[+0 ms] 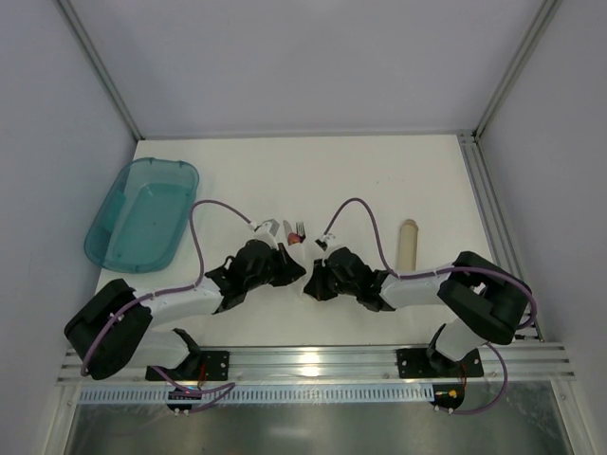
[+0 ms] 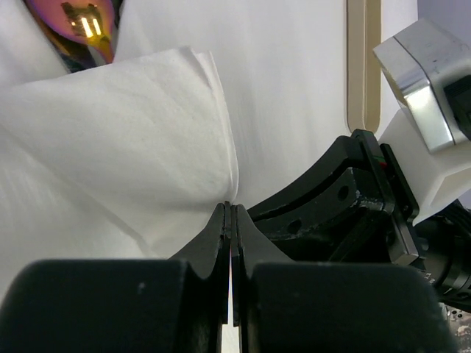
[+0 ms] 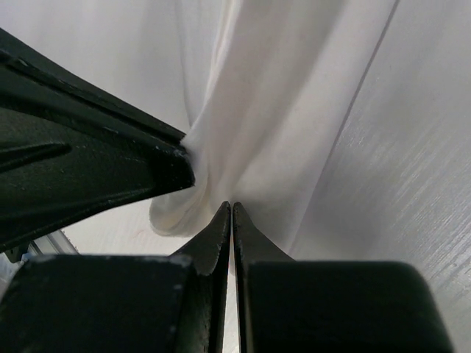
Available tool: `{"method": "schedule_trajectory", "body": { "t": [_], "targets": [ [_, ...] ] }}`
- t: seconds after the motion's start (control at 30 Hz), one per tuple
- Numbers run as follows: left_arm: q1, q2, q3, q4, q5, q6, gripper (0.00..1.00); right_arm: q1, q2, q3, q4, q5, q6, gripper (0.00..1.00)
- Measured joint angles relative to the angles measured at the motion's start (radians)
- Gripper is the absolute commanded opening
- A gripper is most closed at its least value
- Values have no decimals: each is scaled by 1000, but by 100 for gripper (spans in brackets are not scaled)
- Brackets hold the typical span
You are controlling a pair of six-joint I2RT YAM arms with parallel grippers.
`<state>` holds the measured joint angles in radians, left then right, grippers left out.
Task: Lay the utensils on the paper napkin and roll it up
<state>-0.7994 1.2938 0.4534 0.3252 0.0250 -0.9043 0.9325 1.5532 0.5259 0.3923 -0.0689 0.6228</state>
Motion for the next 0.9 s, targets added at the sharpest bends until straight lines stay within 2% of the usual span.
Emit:
{"method": "schedule_trajectory", "body": {
  "t": [0.63,0.9],
  "targets": [
    [-25,162,89,37,80,31,0,10,1,-55,93,33,39,4],
    [-25,179,96,63,95,31,0,20,-112,-99,19,91,85,4]
  ]
}}
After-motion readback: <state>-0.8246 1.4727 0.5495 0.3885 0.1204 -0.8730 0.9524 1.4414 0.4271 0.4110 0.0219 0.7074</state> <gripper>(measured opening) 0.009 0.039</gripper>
